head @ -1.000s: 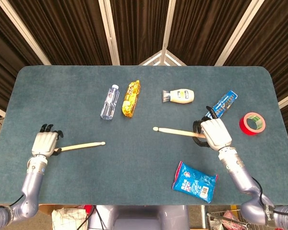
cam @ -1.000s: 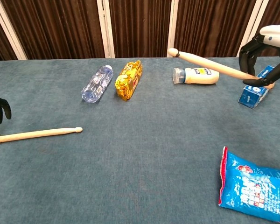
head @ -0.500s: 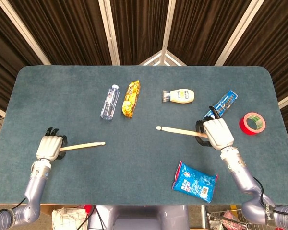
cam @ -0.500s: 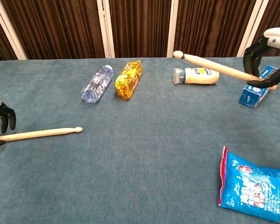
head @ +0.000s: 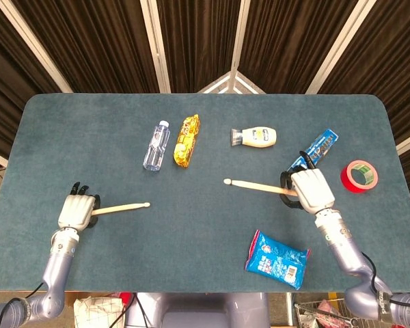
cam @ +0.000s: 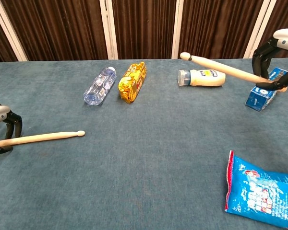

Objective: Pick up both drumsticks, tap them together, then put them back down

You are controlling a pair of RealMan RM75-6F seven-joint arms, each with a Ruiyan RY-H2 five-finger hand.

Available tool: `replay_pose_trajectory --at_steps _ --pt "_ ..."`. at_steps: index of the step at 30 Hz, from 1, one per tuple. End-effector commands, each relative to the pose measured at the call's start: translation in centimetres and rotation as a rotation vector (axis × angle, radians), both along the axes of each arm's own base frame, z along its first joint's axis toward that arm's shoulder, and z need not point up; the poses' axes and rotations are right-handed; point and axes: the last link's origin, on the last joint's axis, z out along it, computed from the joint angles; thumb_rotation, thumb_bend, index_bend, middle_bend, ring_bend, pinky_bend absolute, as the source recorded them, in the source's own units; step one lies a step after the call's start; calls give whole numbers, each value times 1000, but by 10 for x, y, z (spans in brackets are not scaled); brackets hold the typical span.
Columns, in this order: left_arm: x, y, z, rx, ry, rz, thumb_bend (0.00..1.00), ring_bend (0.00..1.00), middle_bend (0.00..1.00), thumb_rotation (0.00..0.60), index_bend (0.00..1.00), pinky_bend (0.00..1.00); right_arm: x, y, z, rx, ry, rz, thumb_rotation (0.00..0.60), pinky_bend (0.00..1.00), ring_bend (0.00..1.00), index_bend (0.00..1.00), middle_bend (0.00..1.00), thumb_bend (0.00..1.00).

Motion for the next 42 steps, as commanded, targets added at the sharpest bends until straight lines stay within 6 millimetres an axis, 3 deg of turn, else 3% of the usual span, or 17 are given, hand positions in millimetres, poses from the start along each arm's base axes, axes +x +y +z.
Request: replay_pose_trajectory --at_steps 1,42 --pt "0 0 -1 0 14 -1 423 149 515 600 500 69 0 0 1 -1 -1 0 600 0 397 648 600 454" --pt "6 0 -7 12 203 -22 458 179 580 600 577 68 -1 0 4 -15 41 2 600 0 398 648 600 453"
